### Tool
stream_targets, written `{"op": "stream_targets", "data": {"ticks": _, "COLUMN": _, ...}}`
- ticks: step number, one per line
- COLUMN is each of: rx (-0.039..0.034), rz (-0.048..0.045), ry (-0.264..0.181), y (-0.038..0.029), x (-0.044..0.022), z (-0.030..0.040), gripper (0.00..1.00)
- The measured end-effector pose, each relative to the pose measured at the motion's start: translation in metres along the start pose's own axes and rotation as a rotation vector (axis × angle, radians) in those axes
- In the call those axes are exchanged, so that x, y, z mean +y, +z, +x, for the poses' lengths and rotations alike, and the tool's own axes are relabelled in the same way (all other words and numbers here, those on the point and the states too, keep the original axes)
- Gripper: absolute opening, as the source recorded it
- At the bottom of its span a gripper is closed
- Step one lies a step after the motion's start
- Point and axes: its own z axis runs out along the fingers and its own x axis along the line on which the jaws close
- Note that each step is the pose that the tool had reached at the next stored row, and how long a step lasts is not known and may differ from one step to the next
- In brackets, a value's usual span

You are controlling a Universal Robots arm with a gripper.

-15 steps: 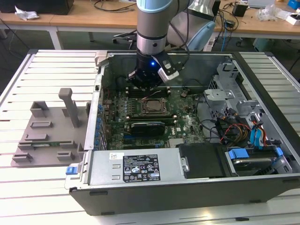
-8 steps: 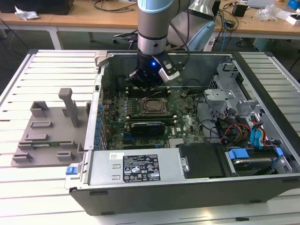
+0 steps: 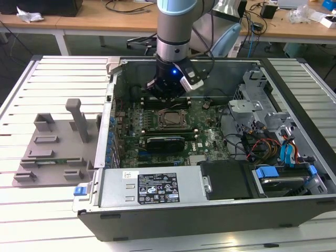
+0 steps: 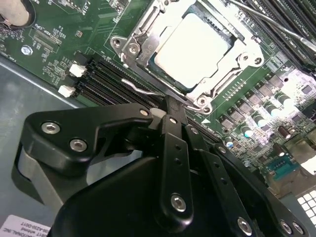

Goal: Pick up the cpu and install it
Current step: 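Install the first cpu locking lever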

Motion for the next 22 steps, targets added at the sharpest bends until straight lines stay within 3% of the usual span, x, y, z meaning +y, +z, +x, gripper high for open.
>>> {"op": "stream_targets", "data": {"ticks": 2, "rx": 0.0001, "rz": -0.0001, "ry": 0.0, "y": 0.0019, "x": -0.0025, "z": -0.017, "gripper": 0.11}}
{"op": "stream_targets", "data": {"ticks": 3, "rx": 0.0002, "rz": 0.0, "ry": 0.0, "y": 0.0025, "x": -0.003, "z": -0.0203, "gripper": 0.11}}
{"op": "stream_targets", "data": {"ticks": 22, "rx": 0.0002, "rz": -0.0001, "ry": 0.0, "y": 0.0044, "x": -0.0041, "z": -0.0279, "gripper": 0.11}}
